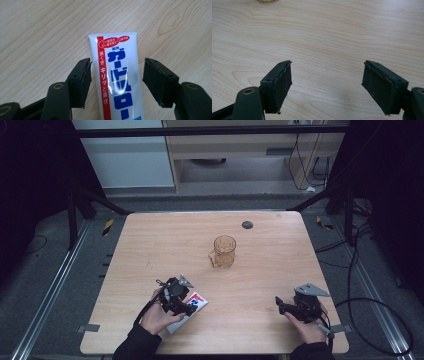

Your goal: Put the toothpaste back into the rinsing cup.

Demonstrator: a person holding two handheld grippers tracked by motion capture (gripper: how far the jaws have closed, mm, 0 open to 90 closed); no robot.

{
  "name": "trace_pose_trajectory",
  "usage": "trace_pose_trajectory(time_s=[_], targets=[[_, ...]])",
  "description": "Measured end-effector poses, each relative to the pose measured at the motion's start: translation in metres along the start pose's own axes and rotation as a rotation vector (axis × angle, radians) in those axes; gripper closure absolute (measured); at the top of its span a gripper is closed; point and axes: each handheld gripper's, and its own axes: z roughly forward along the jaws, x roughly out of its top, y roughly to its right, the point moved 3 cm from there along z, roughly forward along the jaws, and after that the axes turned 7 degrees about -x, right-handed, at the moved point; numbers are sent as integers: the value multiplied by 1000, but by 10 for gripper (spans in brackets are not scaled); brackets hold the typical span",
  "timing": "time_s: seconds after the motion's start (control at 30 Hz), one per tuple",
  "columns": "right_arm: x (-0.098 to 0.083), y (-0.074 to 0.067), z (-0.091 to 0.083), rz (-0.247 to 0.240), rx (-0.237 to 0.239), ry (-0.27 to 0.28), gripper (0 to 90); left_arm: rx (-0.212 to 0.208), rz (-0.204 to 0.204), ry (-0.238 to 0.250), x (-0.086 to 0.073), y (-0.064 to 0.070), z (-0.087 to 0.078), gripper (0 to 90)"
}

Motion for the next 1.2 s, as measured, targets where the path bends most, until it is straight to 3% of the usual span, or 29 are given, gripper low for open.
trace_pose_trajectory(time_s=[0.63, 1.2], targets=[[-1, 0, 2, -7, 3, -14, 234, 16, 10, -56, -2, -1, 15, 371], [-1, 0, 2, -5, 7, -19, 231, 14, 1, -78, -4, -1, 21, 377]])
